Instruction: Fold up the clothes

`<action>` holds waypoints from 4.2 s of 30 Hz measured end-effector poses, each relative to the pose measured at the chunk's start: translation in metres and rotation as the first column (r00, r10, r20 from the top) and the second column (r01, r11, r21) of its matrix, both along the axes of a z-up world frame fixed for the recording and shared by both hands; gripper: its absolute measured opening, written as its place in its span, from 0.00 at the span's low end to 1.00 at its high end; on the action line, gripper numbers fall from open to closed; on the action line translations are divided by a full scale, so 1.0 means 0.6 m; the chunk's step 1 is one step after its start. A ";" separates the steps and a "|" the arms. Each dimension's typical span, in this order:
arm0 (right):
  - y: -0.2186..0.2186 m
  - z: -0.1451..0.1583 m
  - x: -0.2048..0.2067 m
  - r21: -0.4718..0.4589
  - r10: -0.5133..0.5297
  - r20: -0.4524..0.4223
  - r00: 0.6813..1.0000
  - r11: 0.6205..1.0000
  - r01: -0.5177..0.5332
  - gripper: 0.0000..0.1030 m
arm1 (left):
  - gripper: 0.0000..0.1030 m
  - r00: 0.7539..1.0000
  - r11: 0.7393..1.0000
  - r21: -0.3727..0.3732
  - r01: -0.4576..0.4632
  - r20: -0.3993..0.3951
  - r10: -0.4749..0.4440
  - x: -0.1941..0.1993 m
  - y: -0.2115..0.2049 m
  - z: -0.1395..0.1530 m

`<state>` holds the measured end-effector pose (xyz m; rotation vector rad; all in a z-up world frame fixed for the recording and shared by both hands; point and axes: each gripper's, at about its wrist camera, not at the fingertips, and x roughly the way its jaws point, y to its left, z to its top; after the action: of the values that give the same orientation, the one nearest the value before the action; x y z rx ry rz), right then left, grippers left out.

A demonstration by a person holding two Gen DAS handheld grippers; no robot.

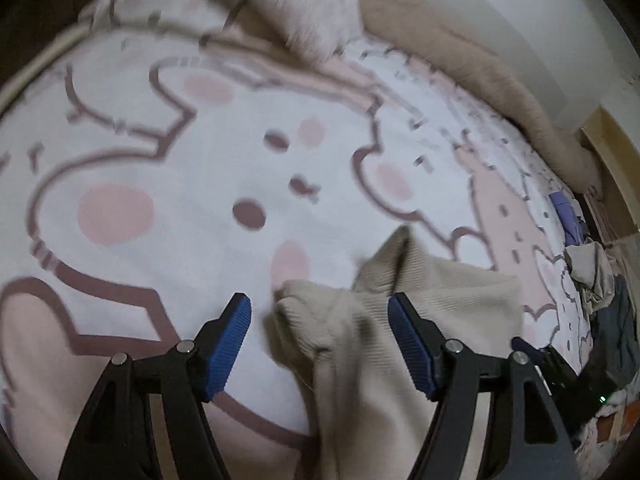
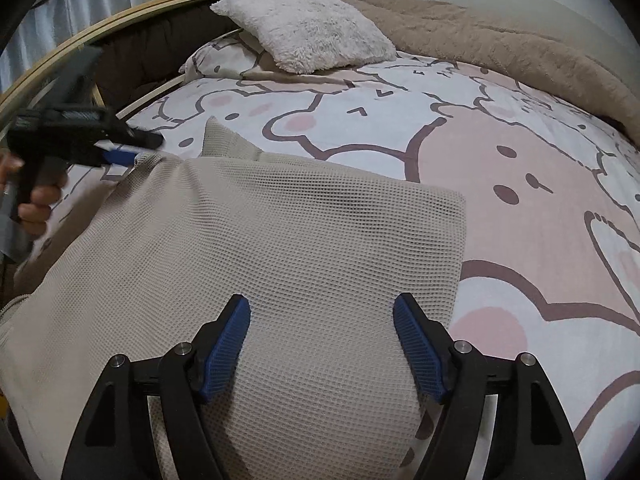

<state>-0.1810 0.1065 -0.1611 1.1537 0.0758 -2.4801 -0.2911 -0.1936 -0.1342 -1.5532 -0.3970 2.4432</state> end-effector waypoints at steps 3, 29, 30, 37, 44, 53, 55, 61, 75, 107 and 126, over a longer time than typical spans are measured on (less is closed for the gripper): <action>0.000 -0.001 0.001 -0.002 -0.001 -0.004 1.000 1.000 0.001 0.73 | 0.67 1.000 0.999 0.038 0.021 -0.014 -0.021 0.006 0.003 -0.008; -0.032 0.089 -0.069 0.542 0.511 -0.031 0.859 0.731 -0.415 0.73 | 0.19 0.828 0.915 0.000 0.403 -0.425 -0.365 0.199 0.088 0.151; -0.034 0.080 -0.086 0.533 0.509 0.013 0.861 0.725 -0.437 0.73 | 0.19 0.822 0.911 -0.010 0.411 -0.428 -0.376 0.206 0.091 0.153; -0.054 0.057 -0.146 0.430 0.564 0.145 0.813 0.704 -0.566 0.62 | 0.19 0.810 0.898 -0.007 0.440 -0.429 -0.400 0.227 0.088 0.167; -0.058 0.052 -0.139 0.381 0.617 0.180 0.766 0.674 -0.633 0.08 | 0.19 0.814 0.912 -0.066 0.404 -0.429 -0.392 0.207 0.090 0.179; 0.019 0.091 -0.144 0.376 0.546 0.142 0.826 0.742 -0.555 0.07 | 0.19 0.906 0.960 -0.061 0.272 -0.320 -0.277 0.053 0.101 0.149; 0.038 0.088 -0.154 0.379 0.517 0.153 0.842 0.756 -0.534 0.07 | 0.19 0.925 0.964 -0.073 0.257 -0.270 -0.267 0.026 0.112 0.121; 0.075 0.045 -0.179 0.352 0.426 0.209 0.880 0.807 -0.474 0.07 | 0.19 0.966 0.970 -0.113 0.217 -0.116 -0.230 -0.056 0.143 0.036; 0.198 0.152 -0.083 -0.020 -0.076 0.108 0.991 0.997 0.079 0.09 | 0.55 0.984 0.989 -0.092 0.113 -0.129 -0.124 0.033 0.029 0.107; 0.019 0.106 0.287 -0.207 -0.051 0.027 0.998 0.977 0.055 0.08 | 0.55 0.977 0.987 -0.119 0.110 -0.167 -0.129 0.381 0.066 0.096; 0.082 0.121 0.381 -0.142 -0.202 -0.067 0.977 0.971 0.191 0.88 | 0.61 0.648 0.489 -0.809 0.327 -0.185 -0.739 0.560 0.195 0.054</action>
<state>0.0478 0.1558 -0.0883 1.0497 -0.1902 -2.6577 0.0447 -0.0763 -0.1015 -0.8394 1.1573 2.3581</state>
